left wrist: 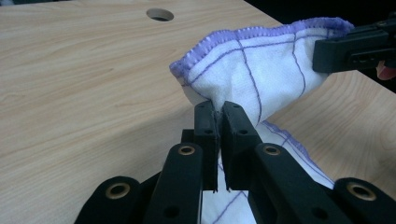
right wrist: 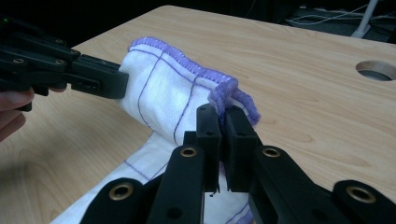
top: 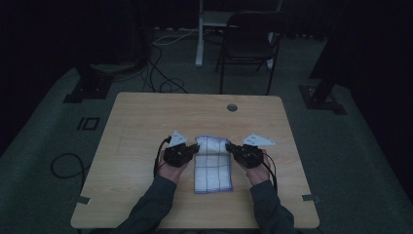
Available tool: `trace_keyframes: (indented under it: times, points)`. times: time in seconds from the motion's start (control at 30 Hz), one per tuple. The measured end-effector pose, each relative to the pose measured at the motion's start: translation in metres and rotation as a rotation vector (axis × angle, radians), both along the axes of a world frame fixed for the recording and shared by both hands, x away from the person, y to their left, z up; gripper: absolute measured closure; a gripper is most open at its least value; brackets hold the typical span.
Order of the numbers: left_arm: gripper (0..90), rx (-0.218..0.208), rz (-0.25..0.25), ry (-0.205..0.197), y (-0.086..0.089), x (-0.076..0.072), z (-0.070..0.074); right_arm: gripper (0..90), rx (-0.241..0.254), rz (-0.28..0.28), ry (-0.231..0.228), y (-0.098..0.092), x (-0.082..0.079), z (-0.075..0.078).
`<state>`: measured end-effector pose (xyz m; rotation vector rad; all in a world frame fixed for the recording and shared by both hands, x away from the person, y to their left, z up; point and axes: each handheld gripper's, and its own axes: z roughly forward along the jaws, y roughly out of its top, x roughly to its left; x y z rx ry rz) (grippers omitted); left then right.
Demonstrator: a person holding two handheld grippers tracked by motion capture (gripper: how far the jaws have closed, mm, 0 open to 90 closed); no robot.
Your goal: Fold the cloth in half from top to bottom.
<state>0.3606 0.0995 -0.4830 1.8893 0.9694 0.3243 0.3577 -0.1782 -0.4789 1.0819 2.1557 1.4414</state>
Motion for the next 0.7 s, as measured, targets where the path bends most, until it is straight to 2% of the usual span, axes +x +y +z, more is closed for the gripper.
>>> trace_keyframes:
  times: [0.7]
  points:
    - [86.0,-0.023,-0.007,0.039,0.002,-0.024,-0.019,87.0,0.002,0.015,0.031,-0.002,-0.021,-0.018]
